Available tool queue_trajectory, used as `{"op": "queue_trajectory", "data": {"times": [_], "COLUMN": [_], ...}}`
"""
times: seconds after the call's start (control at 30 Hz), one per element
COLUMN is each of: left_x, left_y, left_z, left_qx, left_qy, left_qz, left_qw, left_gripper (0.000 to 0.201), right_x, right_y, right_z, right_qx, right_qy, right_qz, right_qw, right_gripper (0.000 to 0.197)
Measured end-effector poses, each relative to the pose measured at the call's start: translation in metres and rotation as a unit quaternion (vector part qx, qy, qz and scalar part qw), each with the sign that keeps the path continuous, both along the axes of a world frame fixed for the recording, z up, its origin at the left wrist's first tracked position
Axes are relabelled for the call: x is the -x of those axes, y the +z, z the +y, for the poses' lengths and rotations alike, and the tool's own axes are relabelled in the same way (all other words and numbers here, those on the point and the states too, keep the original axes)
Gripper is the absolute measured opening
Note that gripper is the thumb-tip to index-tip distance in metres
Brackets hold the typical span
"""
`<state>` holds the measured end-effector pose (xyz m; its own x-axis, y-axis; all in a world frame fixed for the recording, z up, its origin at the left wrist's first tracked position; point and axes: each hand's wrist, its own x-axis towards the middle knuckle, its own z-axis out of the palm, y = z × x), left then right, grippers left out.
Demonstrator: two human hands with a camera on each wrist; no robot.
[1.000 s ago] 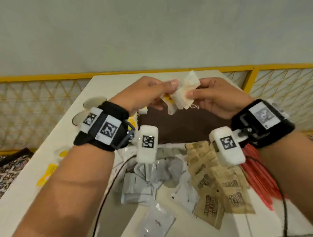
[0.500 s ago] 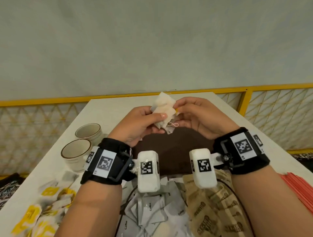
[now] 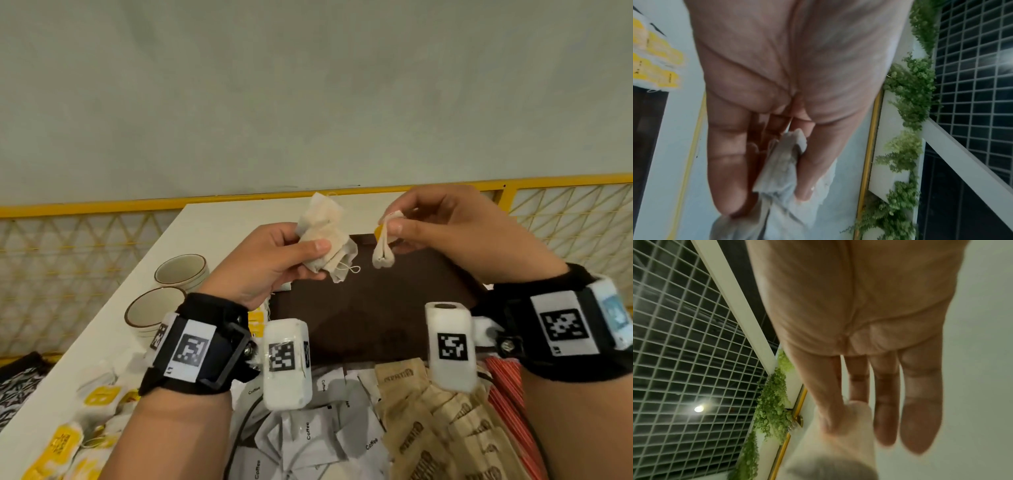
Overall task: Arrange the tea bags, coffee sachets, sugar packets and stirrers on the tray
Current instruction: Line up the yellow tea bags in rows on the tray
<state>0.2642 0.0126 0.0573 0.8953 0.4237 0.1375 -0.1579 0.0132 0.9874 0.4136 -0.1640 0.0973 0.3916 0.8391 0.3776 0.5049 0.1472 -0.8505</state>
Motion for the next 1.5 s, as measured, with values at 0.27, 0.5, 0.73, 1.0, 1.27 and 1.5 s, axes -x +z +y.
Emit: {"op": "queue_trajectory", "data": {"times": [0.27,0.5,0.73,1.0,1.27,1.5], "left_x": [0.004,0.000,-0.004,-0.004,0.001,0.007], "left_y": [0.001,0.001,-0.002,-0.005,-0.007,-0.002], "left_z": [-0.004,-0.013,-0.012,-0.005,0.010,0.011], "left_qx": [-0.082,-0.187,-0.200,-0.222,-0.198,-0.059], "left_qy": [-0.039,-0.042,-0.015,0.002,0.018,0.007], "left_qz": [0.026,0.082,0.095,0.102,0.093,0.028], "left_qw": [0.996,0.978,0.975,0.970,0.976,0.998], "left_gripper": [0.029,0.015,0.012,0.011,0.013,0.016], "right_x": [-0.004,0.014,0.022,0.007,0.000,-0.002], "right_y": [0.000,-0.008,-0.012,-0.013,-0.008,-0.008], "right_z": [-0.004,0.016,0.019,0.018,0.006,0.003], "right_qx": [-0.001,-0.043,-0.013,-0.068,-0.038,-0.026], "right_qy": [-0.088,-0.087,-0.039,-0.114,-0.068,-0.012], "right_qz": [-0.041,-0.054,-0.066,-0.036,-0.068,-0.051], "right_qw": [0.995,0.994,0.997,0.991,0.995,0.998], "right_gripper": [0.020,0.014,0.018,0.028,0.019,0.016]}}
